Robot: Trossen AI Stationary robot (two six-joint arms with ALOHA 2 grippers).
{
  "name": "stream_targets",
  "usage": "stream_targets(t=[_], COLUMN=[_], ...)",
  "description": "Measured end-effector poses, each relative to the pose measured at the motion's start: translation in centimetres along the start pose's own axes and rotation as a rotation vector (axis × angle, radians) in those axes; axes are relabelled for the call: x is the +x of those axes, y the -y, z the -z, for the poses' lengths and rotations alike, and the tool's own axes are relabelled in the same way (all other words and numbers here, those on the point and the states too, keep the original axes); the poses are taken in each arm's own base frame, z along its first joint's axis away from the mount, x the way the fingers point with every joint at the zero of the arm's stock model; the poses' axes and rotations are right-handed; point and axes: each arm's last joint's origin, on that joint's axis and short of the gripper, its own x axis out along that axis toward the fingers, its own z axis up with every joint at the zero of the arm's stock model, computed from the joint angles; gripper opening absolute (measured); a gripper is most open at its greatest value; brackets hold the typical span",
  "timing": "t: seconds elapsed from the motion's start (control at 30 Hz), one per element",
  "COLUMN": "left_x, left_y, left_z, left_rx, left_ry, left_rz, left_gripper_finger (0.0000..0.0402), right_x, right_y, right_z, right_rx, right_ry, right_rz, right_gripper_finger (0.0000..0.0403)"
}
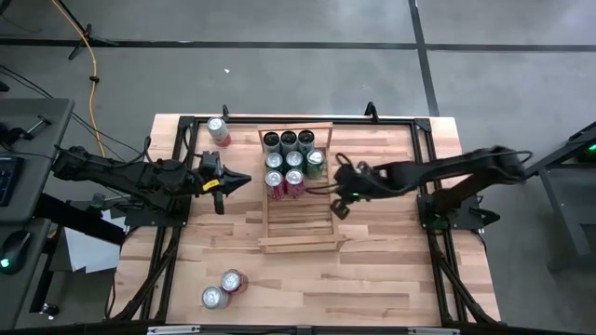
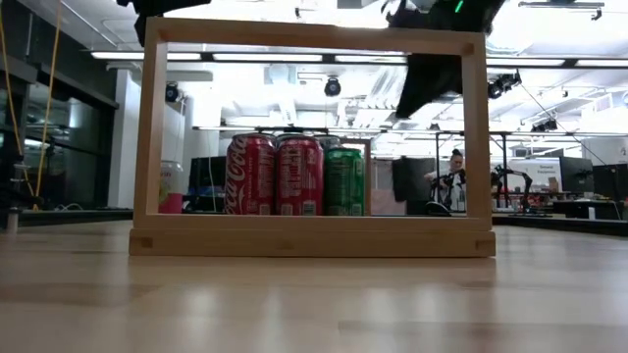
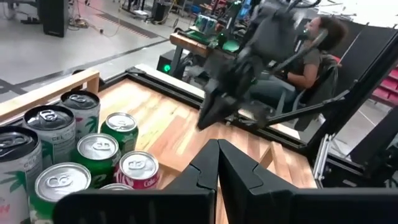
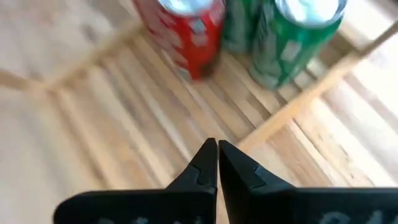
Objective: Place canned beverage on shelf
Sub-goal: Put the red can on the shelf aligned with the other red cans
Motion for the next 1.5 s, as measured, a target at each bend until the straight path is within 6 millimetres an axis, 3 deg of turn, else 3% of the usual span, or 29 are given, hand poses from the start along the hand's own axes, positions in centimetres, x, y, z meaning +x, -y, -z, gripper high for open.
stream_targets(t=[0.3, 0.43, 0.57, 0.83, 1.5], left_x=[0.0, 0.0, -0.1, -0.2, -0.2], left_y=[0.0, 0.2, 0.5, 0.9, 0.9], left_z=[-0.3, -0.7, -1.2, -1.6, -1.6], left_rx=[0.006, 0.042, 0.076, 0.116, 0.117], left_ry=[0.041, 0.076, 0.12, 0.148, 0.145], left_rz=[-0.021, 0.013, 0.059, 0.132, 0.131], left_gripper_finger=[0.0, 0.0, 0.0, 0.0, 0.0], right_x=[-9.5, -12.7, -14.6, -14.7, -14.1], right_y=[-0.1, -0.3, -0.6, -0.7, -0.4], right_z=[-0.4, -1.5, -2.2, -2.4, -2.1], right_rx=[0.0, -0.066, -0.188, -0.287, -0.289], right_ry=[0.361, 0.562, 0.701, 0.729, 0.659], right_rz=[-0.224, -0.392, -0.564, -0.595, -0.566], right_gripper_finger=[0.0, 0.0, 0.0, 0.0, 0.0])
